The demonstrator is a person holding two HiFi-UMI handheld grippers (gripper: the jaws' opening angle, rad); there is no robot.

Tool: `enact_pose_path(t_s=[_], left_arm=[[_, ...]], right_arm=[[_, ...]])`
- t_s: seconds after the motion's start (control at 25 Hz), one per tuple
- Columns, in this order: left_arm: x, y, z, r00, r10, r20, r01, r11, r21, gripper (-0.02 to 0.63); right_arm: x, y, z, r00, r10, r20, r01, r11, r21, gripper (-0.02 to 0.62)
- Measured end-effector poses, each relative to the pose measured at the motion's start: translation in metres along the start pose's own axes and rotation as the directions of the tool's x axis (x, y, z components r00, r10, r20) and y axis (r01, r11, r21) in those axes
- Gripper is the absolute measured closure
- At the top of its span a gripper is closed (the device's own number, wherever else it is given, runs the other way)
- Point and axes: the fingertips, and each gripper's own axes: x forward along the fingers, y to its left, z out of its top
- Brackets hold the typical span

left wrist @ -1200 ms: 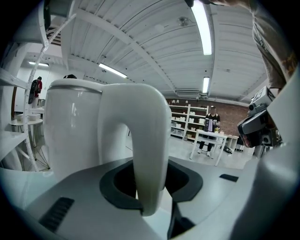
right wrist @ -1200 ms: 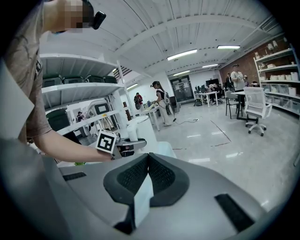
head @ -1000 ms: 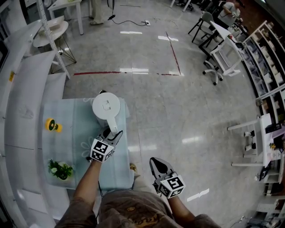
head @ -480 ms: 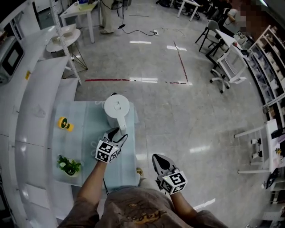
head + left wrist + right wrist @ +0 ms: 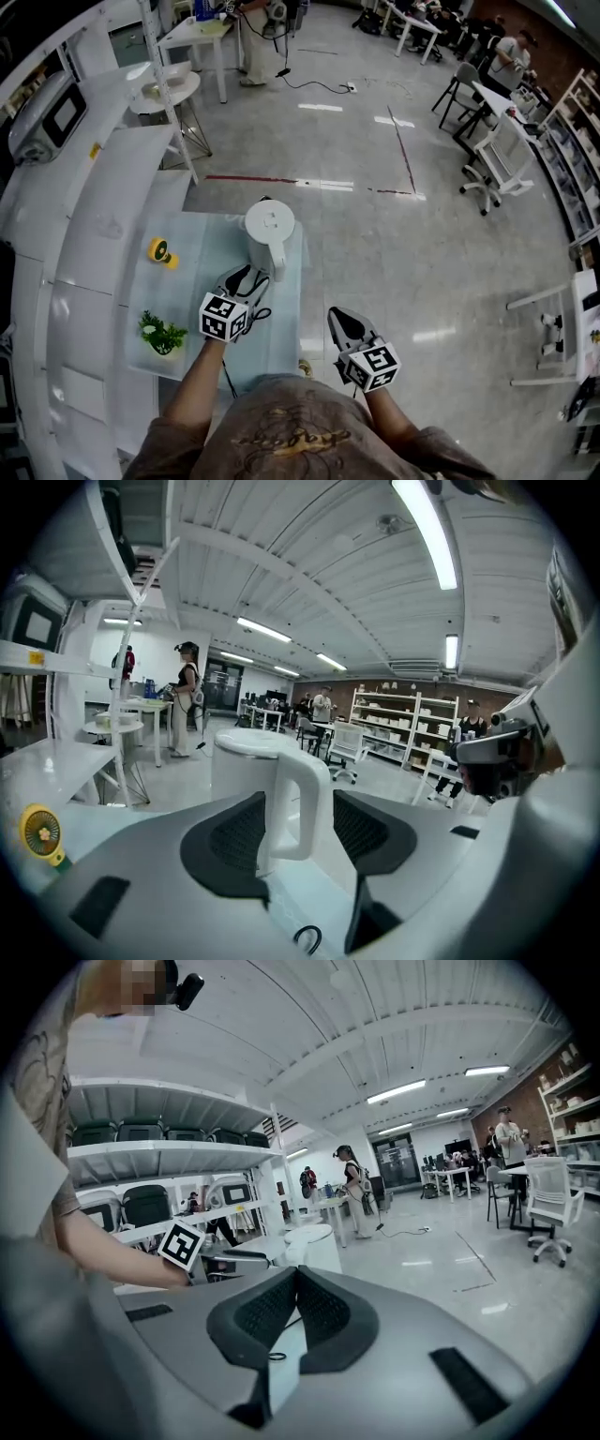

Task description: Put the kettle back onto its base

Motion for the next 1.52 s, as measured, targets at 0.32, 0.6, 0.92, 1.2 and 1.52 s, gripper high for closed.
enact_pose_path(t_s=[0.32,0.6,0.92,1.2,1.52], left_arm=[[-0.046,0.009,0.033,0.993,0.066,0.095,-0.060,0.996,-0.060,0.379],[-0.084,-0.014,0.060,0.988,0.032,0.153,-0.027,0.999,-0.038,0.398],[-0.120,-0.035,0.072,0.974,0.065,0.218,-0.063,0.998,-0.016,0.539],[-0.132,-0.043,0.065,0.957,0.124,0.261,-0.114,0.992,-0.055,0.583],[-0.136,-0.043,0.055,0.955,0.159,0.251,-0.151,0.987,-0.051,0.584]], right_arm=[[0.011,0.017,0.025,0.996,0.074,0.039,-0.073,0.997,-0.037,0.595],[0.011,0.029,0.041,0.993,0.101,0.068,-0.098,0.994,-0.057,0.595],[0.005,0.026,0.047,0.992,0.093,0.087,-0.088,0.994,-0.058,0.595],[0.004,0.021,0.046,0.993,0.080,0.089,-0.074,0.995,-0.074,0.595],[0.005,0.019,0.042,0.994,0.068,0.086,-0.061,0.995,-0.085,0.595]])
